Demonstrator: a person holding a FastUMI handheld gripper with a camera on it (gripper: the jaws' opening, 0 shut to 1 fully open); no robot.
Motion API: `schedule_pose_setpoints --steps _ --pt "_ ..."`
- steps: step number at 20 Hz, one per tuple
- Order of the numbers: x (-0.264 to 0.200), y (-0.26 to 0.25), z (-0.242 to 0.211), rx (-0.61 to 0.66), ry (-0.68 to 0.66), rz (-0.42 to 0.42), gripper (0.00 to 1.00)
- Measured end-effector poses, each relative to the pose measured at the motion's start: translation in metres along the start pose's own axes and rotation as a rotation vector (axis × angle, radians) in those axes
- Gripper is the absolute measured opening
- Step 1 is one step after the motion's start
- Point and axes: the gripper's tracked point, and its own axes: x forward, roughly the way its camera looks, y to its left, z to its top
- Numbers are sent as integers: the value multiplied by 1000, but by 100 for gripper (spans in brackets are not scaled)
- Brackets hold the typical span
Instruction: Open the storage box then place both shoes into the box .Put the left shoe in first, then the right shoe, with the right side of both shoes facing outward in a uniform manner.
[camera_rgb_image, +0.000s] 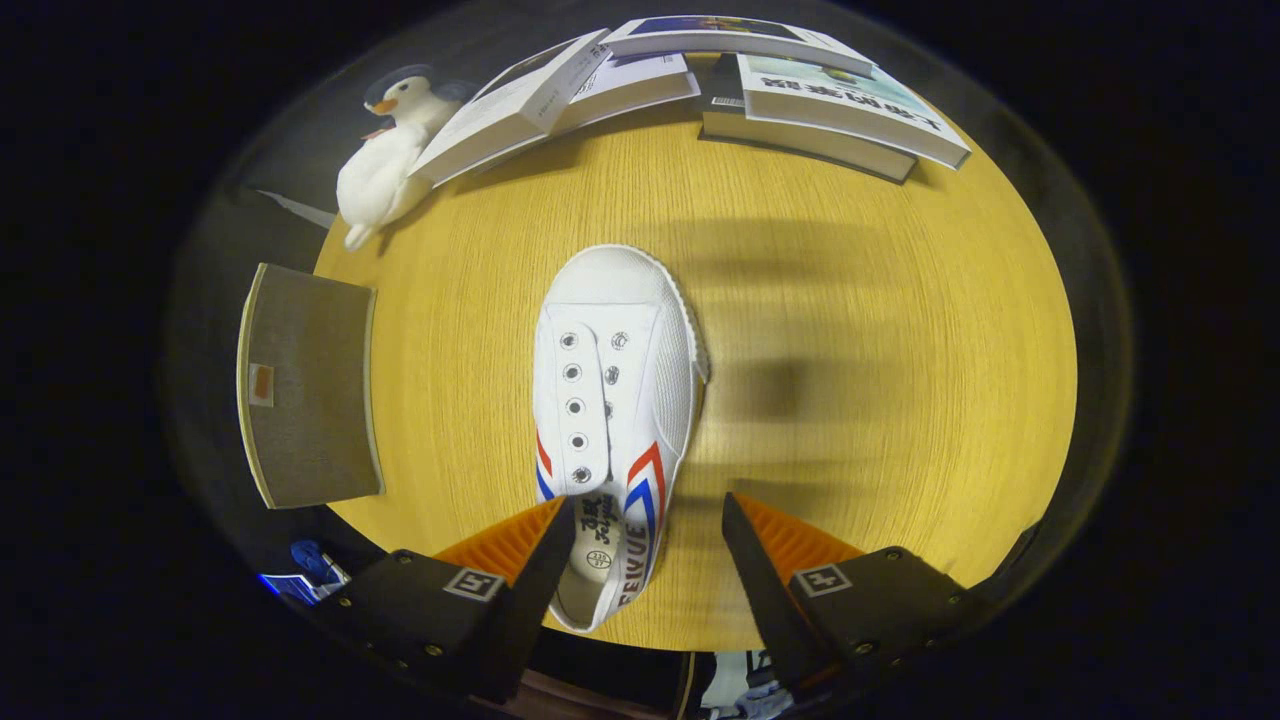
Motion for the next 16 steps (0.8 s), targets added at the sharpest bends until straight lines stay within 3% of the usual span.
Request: schedule_pose_setpoints --steps 1,3,4,5,6,7,8,9,10,11,16 --pt "2 0 0 -11 7 -3 79" --pt "8 2 2 -39 5 -8 80" --pt "13 -4 2 -58 5 -40 71" --pt "12 0 3 -72 2 -21 53" --pt "6 -2 3 -80 1 -38 45" --pt "13 -2 1 -104 5 -38 30" --pt "9 -9 5 -114 -5 -68 30" --pt "15 -9 2 -108 4 -67 9" --pt "10 -11 4 -87 1 -66 9" --pt "14 -11 1 -83 8 -63 1" --pt "2 -5 0 -19 52 -22 1"
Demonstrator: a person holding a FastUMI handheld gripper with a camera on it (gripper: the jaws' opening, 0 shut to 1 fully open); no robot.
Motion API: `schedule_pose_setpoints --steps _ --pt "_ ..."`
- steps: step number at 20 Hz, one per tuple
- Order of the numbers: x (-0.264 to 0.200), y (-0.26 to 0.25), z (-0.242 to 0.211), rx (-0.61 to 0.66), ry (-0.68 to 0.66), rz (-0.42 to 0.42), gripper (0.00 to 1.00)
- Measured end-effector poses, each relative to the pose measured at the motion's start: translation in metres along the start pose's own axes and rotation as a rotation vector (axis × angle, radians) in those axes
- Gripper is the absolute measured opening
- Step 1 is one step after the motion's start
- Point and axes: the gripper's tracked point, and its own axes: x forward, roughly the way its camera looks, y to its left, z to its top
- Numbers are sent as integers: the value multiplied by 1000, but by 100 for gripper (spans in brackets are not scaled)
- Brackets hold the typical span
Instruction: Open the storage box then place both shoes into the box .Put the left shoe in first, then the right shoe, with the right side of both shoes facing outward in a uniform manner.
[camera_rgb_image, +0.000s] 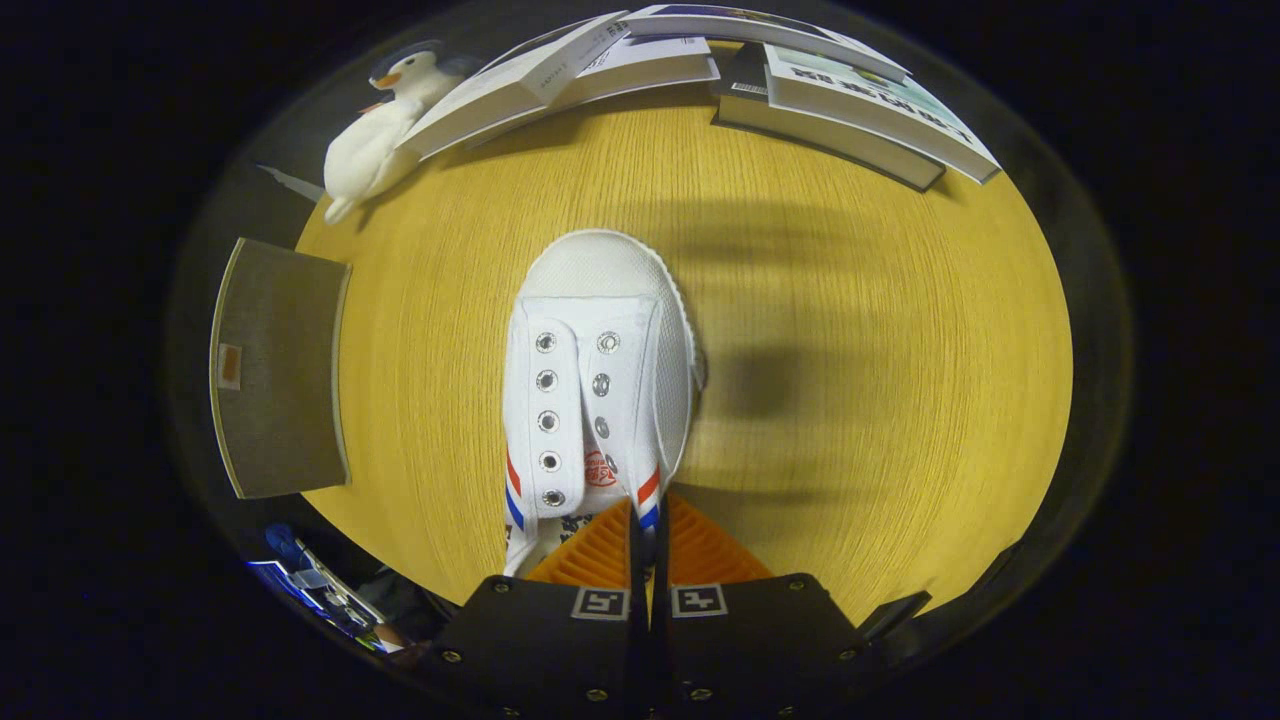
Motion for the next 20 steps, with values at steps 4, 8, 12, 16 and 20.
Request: schedule_pose_setpoints --steps 4,8,12,16,20 --pt "-12 3 2 22 1 27 1" --pt "-34 16 4 10 1 57 1" --pt "-59 35 9 -3 -17 100 1" --pt "-90 53 17 -52 -47 107 1" --pt "-120 74 27 -100 -90 104 1"
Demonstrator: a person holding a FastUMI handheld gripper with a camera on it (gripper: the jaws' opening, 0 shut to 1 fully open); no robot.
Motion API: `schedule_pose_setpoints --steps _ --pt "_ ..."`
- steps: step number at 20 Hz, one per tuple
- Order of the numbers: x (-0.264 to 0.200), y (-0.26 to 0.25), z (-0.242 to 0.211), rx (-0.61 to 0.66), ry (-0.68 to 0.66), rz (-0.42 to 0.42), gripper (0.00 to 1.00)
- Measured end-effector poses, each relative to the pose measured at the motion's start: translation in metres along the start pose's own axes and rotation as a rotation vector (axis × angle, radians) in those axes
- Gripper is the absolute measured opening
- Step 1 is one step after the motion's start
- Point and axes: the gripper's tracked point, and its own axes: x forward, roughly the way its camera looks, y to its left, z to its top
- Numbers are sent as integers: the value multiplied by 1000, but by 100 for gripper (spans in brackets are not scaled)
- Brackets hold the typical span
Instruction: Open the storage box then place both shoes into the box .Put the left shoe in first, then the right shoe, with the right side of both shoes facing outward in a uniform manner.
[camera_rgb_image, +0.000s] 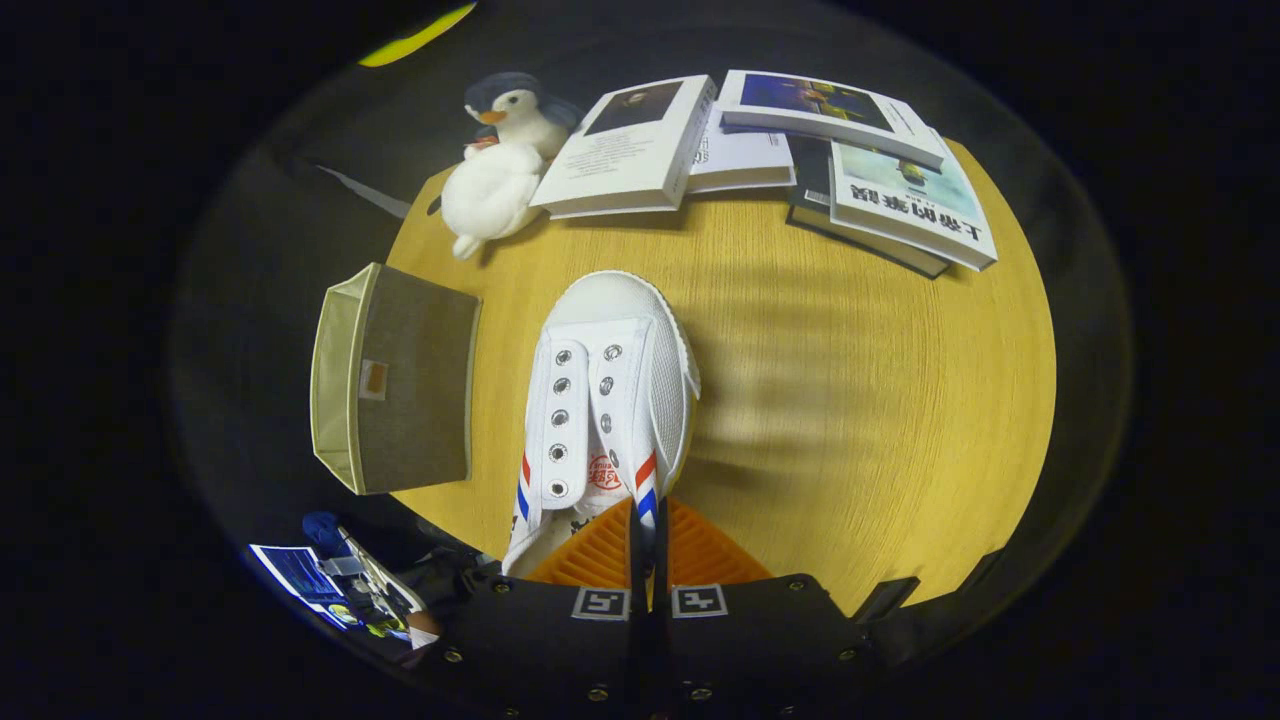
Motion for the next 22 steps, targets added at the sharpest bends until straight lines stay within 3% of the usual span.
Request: schedule_pose_setpoints --steps 11,16,22 --pt "-47 81 39 -108 -61 27 1" --pt "-50 143 59 -211 -71 51 1" --pt "-39 235 70 -297 -35 145 1"
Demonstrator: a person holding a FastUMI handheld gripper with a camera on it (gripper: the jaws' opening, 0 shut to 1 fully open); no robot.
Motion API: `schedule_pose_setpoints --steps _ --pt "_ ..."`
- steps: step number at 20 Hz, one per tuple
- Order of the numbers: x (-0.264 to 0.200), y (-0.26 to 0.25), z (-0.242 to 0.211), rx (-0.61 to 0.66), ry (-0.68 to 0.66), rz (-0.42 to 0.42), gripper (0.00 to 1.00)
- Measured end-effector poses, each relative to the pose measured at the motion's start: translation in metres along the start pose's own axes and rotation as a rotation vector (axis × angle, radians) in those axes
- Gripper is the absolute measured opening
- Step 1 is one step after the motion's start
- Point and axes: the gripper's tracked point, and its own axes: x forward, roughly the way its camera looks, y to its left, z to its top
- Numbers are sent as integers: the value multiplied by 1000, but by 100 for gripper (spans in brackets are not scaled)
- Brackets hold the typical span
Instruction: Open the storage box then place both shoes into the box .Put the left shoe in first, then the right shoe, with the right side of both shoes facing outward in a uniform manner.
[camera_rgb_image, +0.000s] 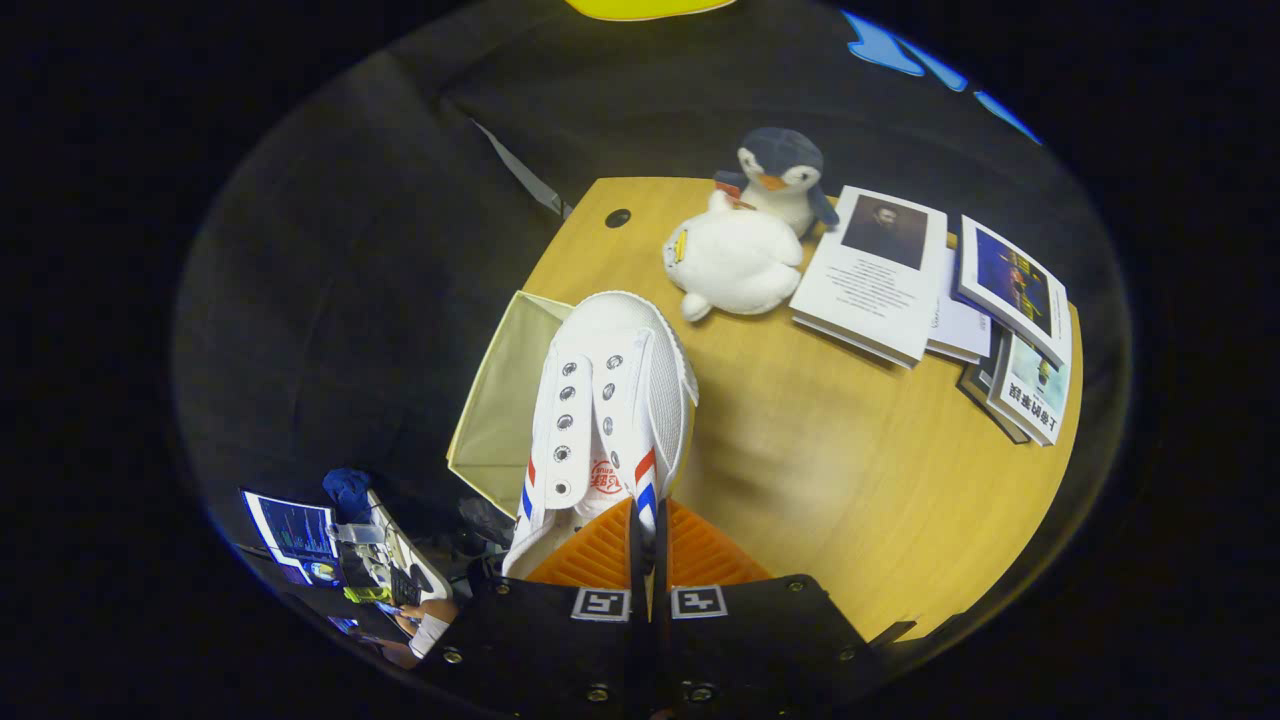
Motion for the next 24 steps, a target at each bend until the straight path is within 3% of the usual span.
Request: schedule_pose_setpoints --steps 10,17,18,19,20,21,24 --pt "52 82 31 -132 70 33 1" --pt "85 93 38 -145 103 3 1" --pt "92 98 37 -140 97 36 8" --pt "84 100 45 -140 83 45 25" --pt "84 97 49 -147 68 39 36" --pt "83 92 52 -159 53 26 64" --pt "65 85 55 -155 29 25 68"
